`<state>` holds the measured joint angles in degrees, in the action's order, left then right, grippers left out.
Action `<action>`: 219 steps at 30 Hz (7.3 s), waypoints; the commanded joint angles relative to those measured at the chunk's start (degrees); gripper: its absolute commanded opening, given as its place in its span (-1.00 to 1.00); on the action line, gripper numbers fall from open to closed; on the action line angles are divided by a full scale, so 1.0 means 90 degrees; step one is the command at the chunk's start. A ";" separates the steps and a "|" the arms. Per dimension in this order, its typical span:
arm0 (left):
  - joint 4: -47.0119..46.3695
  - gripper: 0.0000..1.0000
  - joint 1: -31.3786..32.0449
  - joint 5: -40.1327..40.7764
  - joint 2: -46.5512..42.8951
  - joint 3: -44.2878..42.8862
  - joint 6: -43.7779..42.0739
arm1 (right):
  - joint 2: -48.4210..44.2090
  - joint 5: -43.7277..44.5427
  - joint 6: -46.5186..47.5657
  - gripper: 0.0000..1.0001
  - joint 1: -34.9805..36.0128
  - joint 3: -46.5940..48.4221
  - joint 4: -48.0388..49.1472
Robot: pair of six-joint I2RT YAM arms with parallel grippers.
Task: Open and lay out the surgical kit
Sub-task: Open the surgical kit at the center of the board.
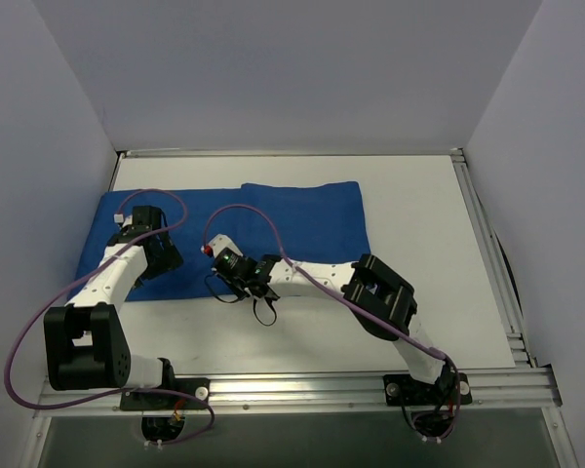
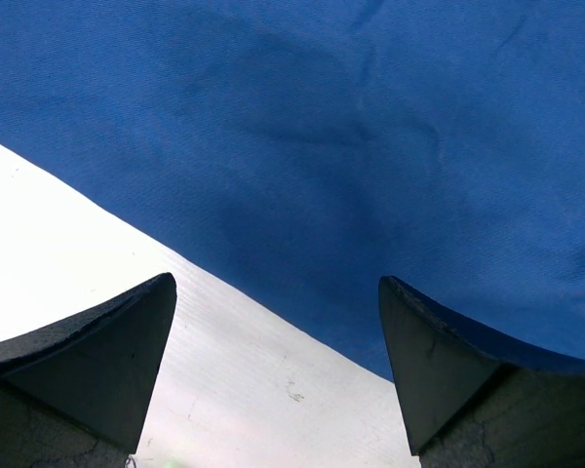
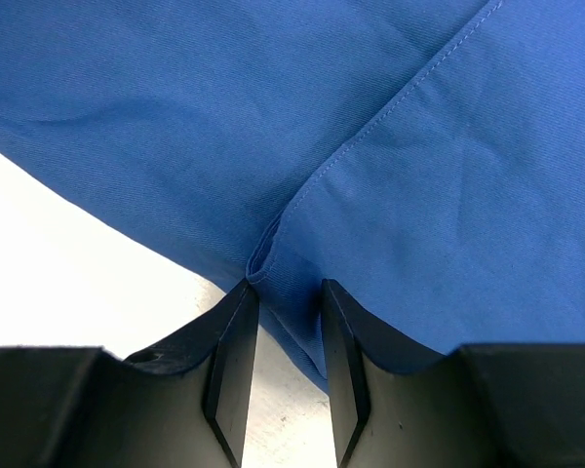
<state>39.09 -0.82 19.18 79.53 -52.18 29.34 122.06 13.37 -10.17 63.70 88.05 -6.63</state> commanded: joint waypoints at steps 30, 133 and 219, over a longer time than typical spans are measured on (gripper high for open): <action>-0.0242 0.88 0.0023 -0.0061 0.0041 -0.0032 -0.0067 | -0.0125 -0.0471 0.0125 -0.61 -0.0223 -0.0125 0.0073; -0.0447 0.96 -0.1822 -0.1096 0.2404 -0.0687 0.1095 | -0.2361 0.0850 -0.3312 0.34 -0.8103 -0.3982 -0.0923; 0.1789 0.83 0.1224 -0.0031 0.6144 -0.8019 0.2150 | 0.0764 -0.1417 -0.1399 -0.01 -0.5467 0.1516 -0.0171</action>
<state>54.43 10.04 19.03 133.88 -120.38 48.69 128.31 0.97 -23.29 14.09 99.81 -8.71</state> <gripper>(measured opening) 0.916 0.496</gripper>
